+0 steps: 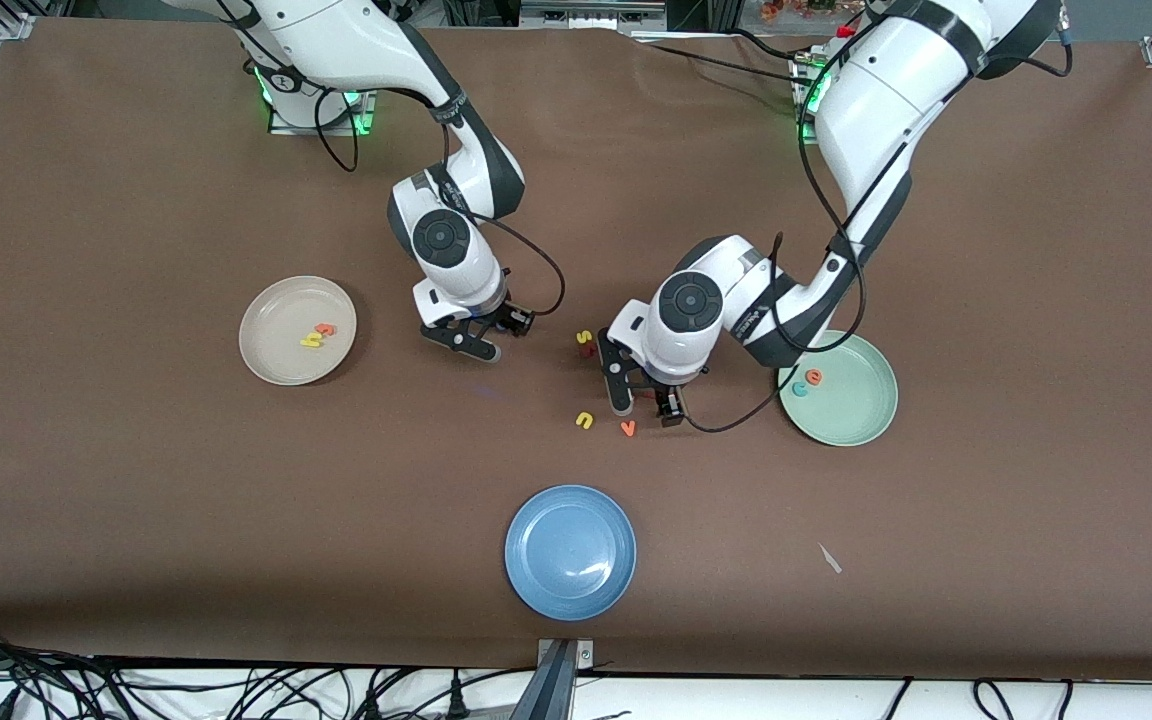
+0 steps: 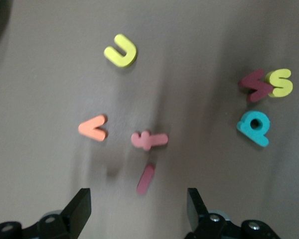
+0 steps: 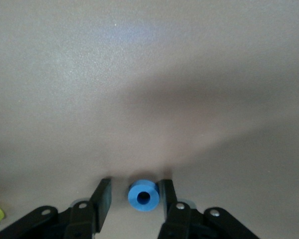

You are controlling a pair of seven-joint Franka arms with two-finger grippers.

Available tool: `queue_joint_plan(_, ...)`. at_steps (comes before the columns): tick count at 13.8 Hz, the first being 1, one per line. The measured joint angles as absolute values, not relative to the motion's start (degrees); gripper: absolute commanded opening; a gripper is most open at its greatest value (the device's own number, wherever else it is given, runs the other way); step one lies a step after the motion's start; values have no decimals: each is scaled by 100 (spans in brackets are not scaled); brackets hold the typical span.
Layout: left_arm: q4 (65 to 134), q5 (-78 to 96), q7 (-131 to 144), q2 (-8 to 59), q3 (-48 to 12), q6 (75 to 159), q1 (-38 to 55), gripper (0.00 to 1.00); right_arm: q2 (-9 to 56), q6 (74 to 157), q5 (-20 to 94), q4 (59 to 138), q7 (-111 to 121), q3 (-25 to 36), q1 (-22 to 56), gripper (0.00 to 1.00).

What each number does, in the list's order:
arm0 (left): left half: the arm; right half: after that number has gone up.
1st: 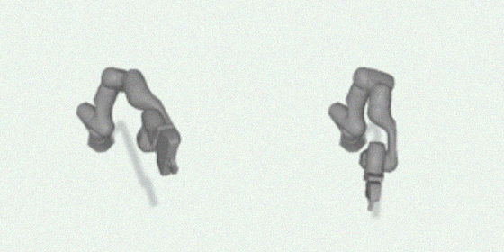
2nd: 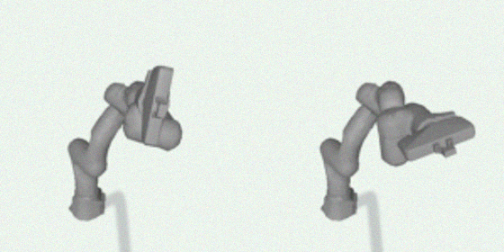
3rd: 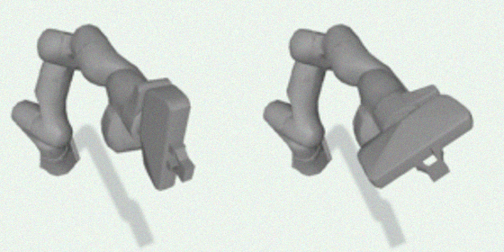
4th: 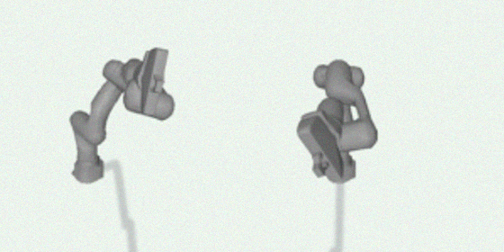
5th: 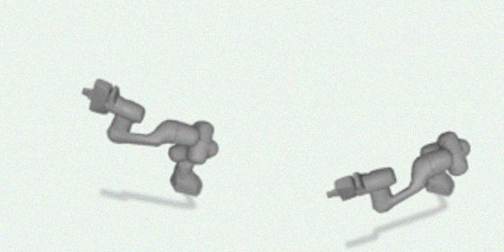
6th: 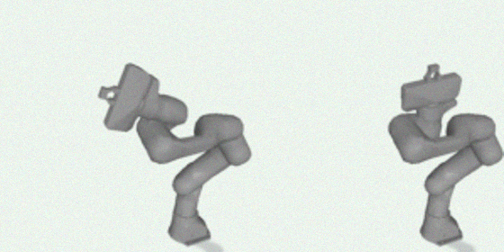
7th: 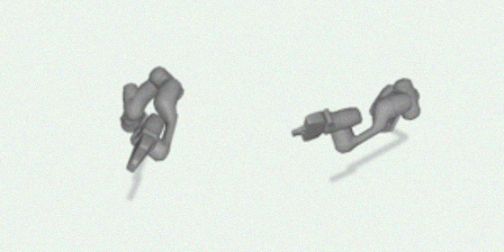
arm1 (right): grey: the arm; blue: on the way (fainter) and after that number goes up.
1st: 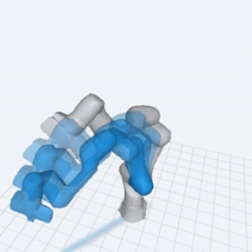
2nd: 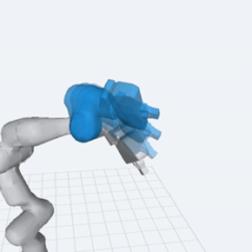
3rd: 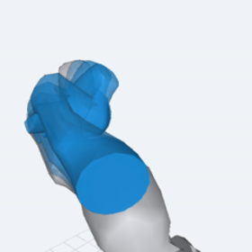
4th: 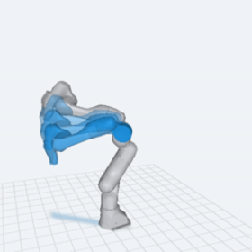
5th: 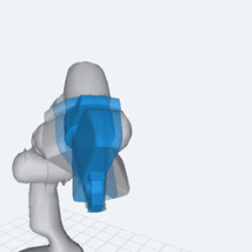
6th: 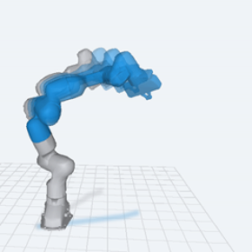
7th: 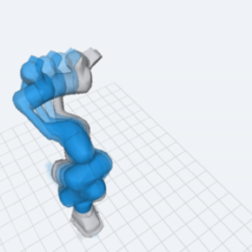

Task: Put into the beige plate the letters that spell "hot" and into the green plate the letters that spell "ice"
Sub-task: 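Grasp the blue o with the right gripper while the left gripper grasps pink letter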

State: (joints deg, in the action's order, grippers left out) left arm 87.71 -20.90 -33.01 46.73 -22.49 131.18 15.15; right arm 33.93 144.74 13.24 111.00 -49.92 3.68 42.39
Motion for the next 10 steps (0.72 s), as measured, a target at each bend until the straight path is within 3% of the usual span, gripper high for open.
queue_joint_plan(4,8770,-2111,-3487,4750,-2248,13200,1528,66,3391,14464,1324,11100,-4989,375,4242,33)
queue_joint_plan(6,8771,-2111,-3599,4774,-2246,13200,1527,54,3381,14443,1323,11101,-4981,385,4242,24)
queue_joint_plan(8,8773,-2111,-3644,4818,-2246,13207,1529,51,3375,14435,1323,11100,-4976,386,4242,18)
queue_joint_plan(9,8773,-2112,-3653,4850,-2246,13243,1529,40,3376,14438,1323,11100,-4976,386,4243,15)
queue_joint_plan(10,8773,-2112,-3657,4884,-2246,13289,1530,18,3376,14438,1323,11100,-4976,386,4243,14)
